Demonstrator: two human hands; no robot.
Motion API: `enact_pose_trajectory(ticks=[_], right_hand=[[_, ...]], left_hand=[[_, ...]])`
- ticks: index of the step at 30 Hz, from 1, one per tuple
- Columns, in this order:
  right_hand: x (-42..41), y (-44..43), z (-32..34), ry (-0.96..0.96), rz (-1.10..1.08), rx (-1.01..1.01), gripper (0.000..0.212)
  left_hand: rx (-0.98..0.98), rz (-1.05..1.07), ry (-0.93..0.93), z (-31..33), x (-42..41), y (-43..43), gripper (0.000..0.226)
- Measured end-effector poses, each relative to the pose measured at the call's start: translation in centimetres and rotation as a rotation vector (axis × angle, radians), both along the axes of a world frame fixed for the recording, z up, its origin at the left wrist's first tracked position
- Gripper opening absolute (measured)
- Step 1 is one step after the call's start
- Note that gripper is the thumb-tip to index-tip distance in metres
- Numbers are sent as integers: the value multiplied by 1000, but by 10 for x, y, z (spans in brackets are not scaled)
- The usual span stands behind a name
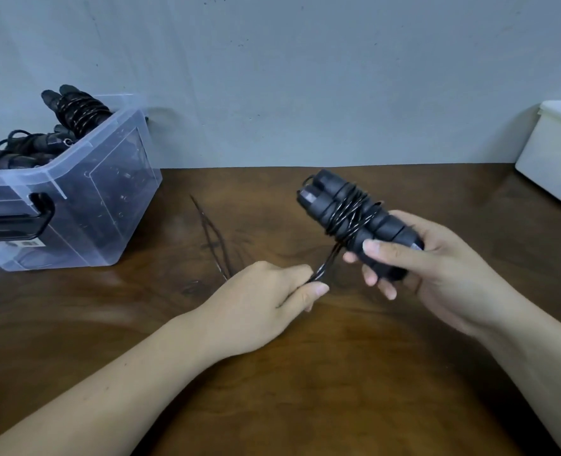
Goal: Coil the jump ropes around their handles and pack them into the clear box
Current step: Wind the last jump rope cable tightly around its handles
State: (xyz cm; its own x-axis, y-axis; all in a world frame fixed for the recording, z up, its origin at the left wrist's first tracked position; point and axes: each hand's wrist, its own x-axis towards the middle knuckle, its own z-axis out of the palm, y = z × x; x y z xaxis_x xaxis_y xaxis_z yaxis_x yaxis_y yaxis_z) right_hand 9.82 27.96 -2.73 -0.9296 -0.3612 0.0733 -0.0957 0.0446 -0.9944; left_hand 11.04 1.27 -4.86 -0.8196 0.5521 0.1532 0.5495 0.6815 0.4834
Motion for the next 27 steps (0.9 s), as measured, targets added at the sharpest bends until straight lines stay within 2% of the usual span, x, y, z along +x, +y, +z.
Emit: enact_pose_trajectory(ticks=[2, 4, 10, 14, 21, 27], right_hand=[[-7, 4, -2, 14, -135, 95, 39], [-12, 9, -5, -4, -159, 213, 41], [-8, 7, -11, -16, 182, 446, 31], [0, 1, -8, -36, 308, 471, 30], [17, -13, -4, -26, 455, 507, 33], [23, -5, 12, -13, 603, 352, 25]], left_hand=[[-53, -46, 61, 1, 4, 3, 44], [-105, -65, 117, 3, 8, 2, 46], [88, -25, 262, 16, 2, -9, 27], [230, 28, 234, 20, -2, -14, 24], [334, -11, 133, 20, -2, -11, 28], [415, -68, -43, 18, -8, -12, 27]])
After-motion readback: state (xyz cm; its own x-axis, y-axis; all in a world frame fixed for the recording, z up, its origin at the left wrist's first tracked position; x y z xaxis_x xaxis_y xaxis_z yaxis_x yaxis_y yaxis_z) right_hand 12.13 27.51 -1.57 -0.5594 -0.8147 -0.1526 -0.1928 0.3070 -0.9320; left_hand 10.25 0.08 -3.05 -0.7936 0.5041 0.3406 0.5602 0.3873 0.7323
